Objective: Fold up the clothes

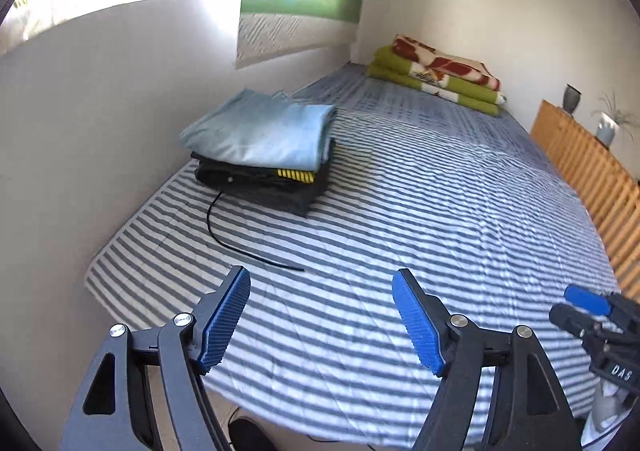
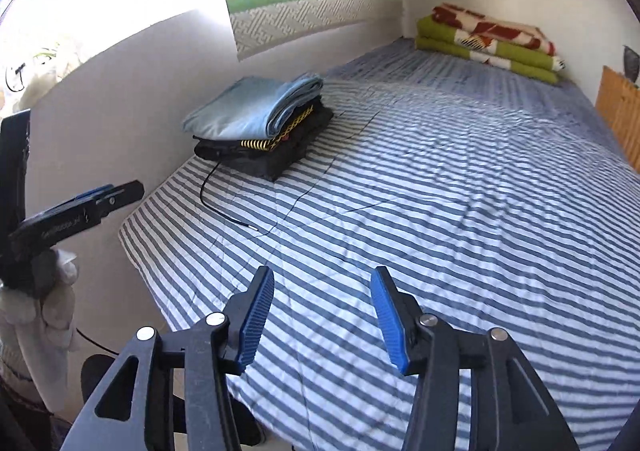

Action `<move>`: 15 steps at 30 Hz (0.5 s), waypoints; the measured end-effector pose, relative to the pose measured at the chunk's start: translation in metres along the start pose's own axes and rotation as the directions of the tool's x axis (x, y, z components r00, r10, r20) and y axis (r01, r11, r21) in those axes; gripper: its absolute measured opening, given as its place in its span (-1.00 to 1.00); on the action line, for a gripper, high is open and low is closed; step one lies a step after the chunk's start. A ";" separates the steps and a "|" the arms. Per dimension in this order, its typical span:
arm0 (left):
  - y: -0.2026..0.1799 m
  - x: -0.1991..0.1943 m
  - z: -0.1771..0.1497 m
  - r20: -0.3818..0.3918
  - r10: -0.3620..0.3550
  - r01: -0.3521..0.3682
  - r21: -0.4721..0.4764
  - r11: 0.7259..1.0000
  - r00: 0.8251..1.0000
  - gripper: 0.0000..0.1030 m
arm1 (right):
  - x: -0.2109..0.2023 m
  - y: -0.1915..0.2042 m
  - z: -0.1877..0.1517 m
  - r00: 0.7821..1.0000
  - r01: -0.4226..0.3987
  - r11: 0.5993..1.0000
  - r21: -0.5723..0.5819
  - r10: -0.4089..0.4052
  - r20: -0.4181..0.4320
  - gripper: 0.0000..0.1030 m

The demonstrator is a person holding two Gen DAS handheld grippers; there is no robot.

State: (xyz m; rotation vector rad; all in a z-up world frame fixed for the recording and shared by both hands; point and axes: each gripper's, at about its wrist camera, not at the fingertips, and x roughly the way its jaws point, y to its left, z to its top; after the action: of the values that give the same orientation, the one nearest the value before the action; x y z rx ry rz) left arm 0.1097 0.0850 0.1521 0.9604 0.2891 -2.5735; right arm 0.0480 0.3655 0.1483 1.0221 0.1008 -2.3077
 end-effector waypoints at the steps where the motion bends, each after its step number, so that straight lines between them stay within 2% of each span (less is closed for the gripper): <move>1: -0.009 -0.015 -0.008 0.009 0.001 -0.001 0.008 1.000 1.000 0.52 | -0.011 -0.002 -0.007 1.000 0.007 1.000 -0.001 -0.007 0.020 0.00; 3: -0.024 -0.053 -0.024 0.019 -0.013 0.013 0.007 1.000 1.000 0.57 | -0.030 -0.006 -0.019 0.998 0.025 1.000 -0.002 -0.025 0.054 0.03; 9: -0.069 -0.123 -0.066 0.025 -0.042 0.041 0.036 0.998 0.999 0.69 | -0.075 -0.008 -0.056 0.994 0.046 0.999 0.009 -0.047 0.097 0.07; 12: -0.085 -0.139 -0.082 0.017 -0.074 0.073 0.047 0.996 0.997 0.75 | -0.095 -0.007 -0.071 0.991 0.067 0.998 0.005 -0.068 0.112 0.07; 15: -0.100 -0.163 -0.095 0.058 -0.045 0.039 0.095 0.995 0.997 0.83 | -0.109 -0.008 -0.084 0.988 0.090 0.996 0.010 -0.090 0.123 0.11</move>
State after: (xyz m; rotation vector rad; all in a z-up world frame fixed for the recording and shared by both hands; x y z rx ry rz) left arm 0.2372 0.2503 0.1948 0.9163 0.1751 -2.6702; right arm 0.1545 0.4515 0.1644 0.8905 0.0938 -2.4477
